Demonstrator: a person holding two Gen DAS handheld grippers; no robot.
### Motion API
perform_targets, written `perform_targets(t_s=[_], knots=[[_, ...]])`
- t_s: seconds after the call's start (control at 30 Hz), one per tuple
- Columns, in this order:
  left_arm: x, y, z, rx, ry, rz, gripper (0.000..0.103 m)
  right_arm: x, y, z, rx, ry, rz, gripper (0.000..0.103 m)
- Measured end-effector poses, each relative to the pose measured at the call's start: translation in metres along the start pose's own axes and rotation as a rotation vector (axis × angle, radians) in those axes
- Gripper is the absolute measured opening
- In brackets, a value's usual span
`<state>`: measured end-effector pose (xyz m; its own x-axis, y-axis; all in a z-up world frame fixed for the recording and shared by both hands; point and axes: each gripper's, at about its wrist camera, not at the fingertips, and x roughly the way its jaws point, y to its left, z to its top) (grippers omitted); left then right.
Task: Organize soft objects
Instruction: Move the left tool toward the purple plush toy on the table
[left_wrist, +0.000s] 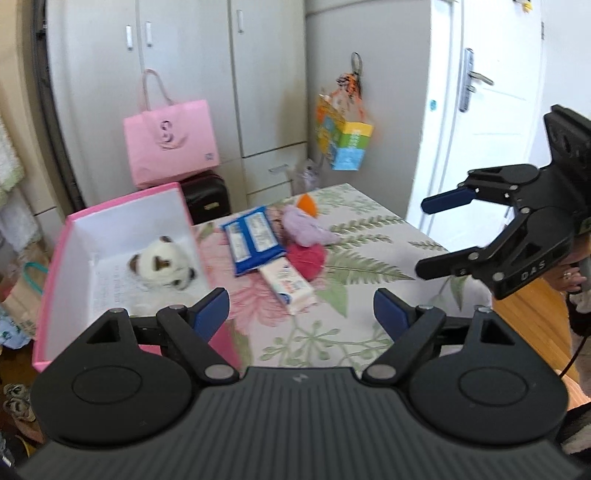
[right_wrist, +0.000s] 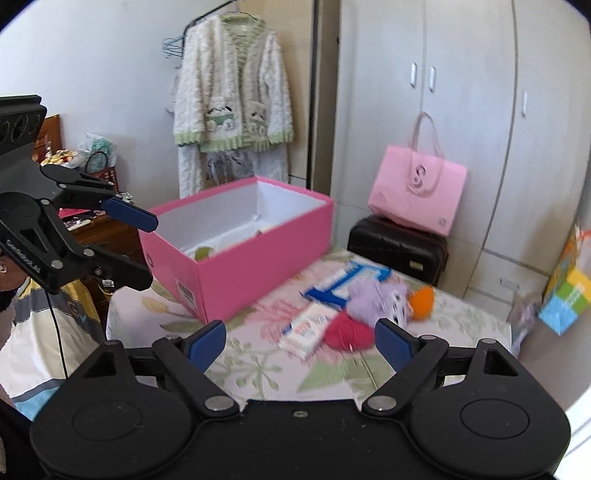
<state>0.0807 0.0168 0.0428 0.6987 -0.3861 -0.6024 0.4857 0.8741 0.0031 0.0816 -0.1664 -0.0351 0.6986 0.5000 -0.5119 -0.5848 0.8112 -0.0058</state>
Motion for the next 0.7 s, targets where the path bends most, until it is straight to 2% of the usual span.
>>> perform_targets(t_s=[0.3, 0.43, 0.7], knots=[[0.046, -0.017, 0.008, -0.009, 0.035, -0.052, 0.085, 0.021, -0.035, -0.028, 0.068, -0.006, 0.030, 0.091], [0.066, -0.022, 0.012, -0.016, -0.004, -0.048, 0.085, 0.037, -0.045, -0.038, 0.008, -0.092, 0.010, 0.091], [0.114, -0.022, 0.024, -0.058, -0.035, -0.032, 0.083, 0.086, -0.073, -0.034, -0.028, -0.089, 0.068, 0.091]])
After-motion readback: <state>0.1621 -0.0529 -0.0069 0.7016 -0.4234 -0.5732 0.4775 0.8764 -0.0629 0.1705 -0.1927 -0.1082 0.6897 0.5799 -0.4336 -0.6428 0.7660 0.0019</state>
